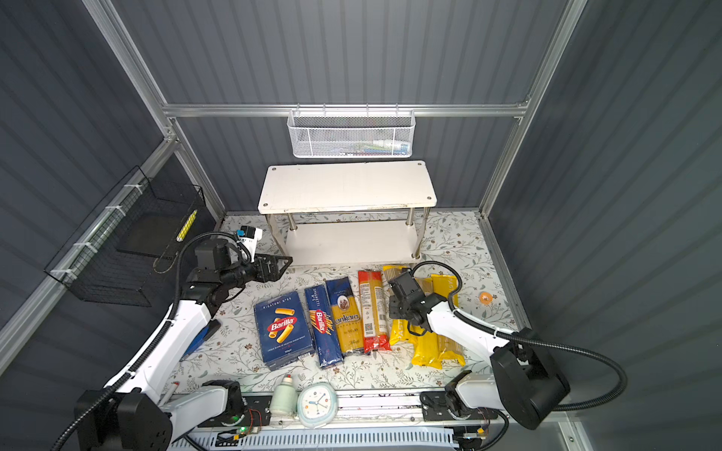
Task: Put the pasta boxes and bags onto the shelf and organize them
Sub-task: 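Lift the yellow spaghetti bag upright with the right gripper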
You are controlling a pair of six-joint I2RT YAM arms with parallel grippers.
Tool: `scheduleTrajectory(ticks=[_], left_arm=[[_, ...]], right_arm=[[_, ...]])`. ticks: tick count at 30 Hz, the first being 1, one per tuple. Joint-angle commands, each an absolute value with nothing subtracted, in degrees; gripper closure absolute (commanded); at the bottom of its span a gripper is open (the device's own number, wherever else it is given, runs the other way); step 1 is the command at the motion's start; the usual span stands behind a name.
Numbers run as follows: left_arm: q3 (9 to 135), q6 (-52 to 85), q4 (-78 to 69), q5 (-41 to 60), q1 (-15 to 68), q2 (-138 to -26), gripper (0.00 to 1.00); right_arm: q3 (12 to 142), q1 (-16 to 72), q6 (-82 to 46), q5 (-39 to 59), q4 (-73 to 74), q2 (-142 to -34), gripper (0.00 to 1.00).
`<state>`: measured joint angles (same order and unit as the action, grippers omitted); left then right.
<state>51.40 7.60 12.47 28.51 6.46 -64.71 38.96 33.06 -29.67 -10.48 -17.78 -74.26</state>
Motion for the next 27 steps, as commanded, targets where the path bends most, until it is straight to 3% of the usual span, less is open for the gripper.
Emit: scheduleTrajectory(ticks=[1,27], left_arm=[[53.06,2.6,18.41,27.83,6.73,-63.65,0.01],[53.22,-0.96,21.97,27.48,6.77,-62.98,0.01]], right_arm=[[40.54,33.32,-27.35,-11.28,-16.92,-71.41,0.84],[44.58,33.35,-24.98,-6.96,-27.35,-54.36,0.94]])
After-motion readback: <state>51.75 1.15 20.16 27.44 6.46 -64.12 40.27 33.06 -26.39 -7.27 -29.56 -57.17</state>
